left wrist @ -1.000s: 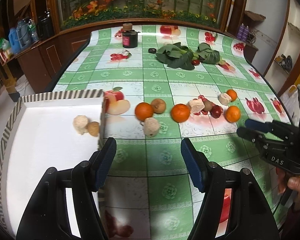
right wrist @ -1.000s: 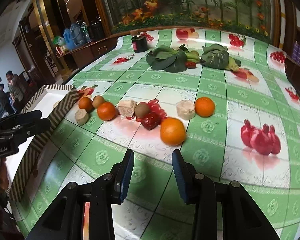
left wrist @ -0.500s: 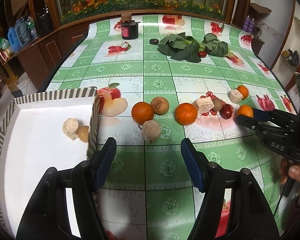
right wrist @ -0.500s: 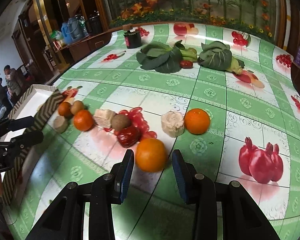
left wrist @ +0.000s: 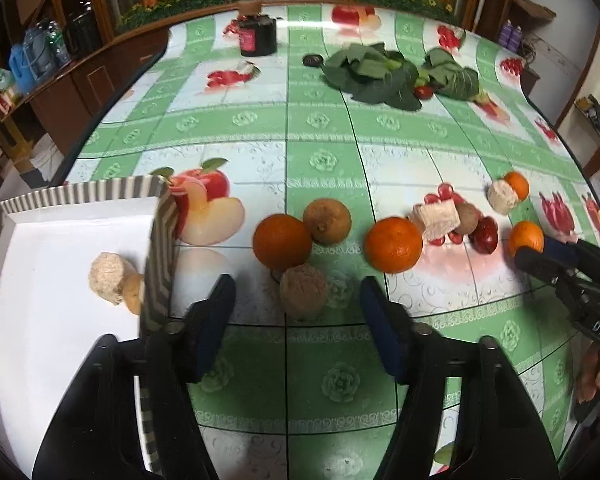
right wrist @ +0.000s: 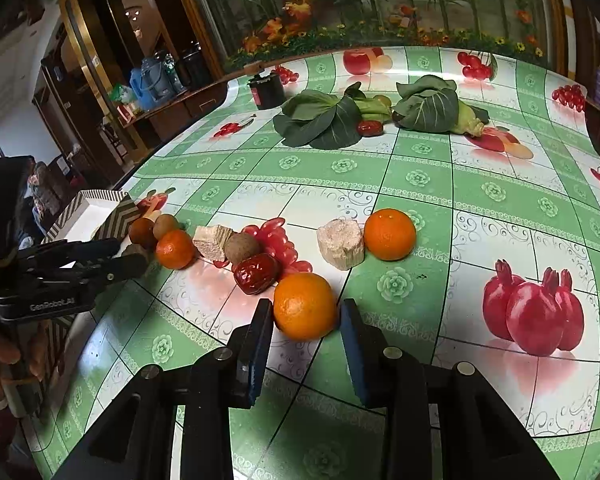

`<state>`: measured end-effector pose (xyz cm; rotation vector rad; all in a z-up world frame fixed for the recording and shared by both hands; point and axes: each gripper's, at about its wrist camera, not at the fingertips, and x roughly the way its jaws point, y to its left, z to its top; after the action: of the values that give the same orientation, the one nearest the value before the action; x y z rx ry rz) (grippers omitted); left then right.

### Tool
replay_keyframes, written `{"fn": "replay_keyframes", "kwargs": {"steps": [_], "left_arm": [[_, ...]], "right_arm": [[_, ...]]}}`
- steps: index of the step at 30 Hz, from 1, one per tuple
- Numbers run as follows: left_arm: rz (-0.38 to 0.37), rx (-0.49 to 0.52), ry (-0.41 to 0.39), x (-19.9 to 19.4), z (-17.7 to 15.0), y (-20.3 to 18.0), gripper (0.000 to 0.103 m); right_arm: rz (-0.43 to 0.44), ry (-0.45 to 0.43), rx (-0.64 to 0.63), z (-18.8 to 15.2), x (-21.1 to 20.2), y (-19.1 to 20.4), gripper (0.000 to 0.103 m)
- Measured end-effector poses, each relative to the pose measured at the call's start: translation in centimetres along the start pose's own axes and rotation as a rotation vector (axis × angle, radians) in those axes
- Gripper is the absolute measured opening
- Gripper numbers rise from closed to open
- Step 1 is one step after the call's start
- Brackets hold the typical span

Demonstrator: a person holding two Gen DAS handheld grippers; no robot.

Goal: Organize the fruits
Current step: 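Grasp the brown textured round fruit with the left gripper, then grasp the large orange with the right gripper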

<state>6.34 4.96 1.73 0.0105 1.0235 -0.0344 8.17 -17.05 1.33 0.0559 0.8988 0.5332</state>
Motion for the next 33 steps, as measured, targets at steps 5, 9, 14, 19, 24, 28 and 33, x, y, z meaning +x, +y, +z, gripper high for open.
{"fn": "replay_keyframes", "kwargs": {"steps": [5, 9, 14, 19, 24, 28, 33], "left_arm": [[-0.007, 0.019, -0.008, 0.3, -0.1, -0.1, 0.025], [-0.008, 0.026, -0.017, -0.2, -0.5, -0.1, 0.025], [0.0, 0.032, -0.043, -1.6, -1.4, -0.3, 0.025], [-0.009, 0.019, -0.062, -3.0, -2.1, 0.0, 0.025], [-0.02, 0.01, -0.07, -3.9, -2.9, 0.1, 0.025], [-0.025, 0.005, -0.072, -4.3, -3.3, 0.1, 0.025], [-0.03, -0.004, -0.074, -4.5, -3.4, 0.4, 0.025]], "right_arm": [[0.023, -0.005, 0.008, 0.0, 0.0, -0.2, 0.034], [0.023, -0.017, -0.009, 0.0, -0.4, 0.2, 0.034], [0.027, -0.034, -0.021, 0.1, -1.1, 1.1, 0.031], [0.007, -0.04, -0.028, -0.3, -1.6, 1.8, 0.025], [0.006, -0.027, -0.016, -1.2, -1.8, 1.9, 0.023], [-0.003, -0.007, -0.023, -1.8, -1.6, 2.2, 0.023], [-0.06, 0.004, -0.025, -1.5, -1.4, 2.3, 0.029]]}}
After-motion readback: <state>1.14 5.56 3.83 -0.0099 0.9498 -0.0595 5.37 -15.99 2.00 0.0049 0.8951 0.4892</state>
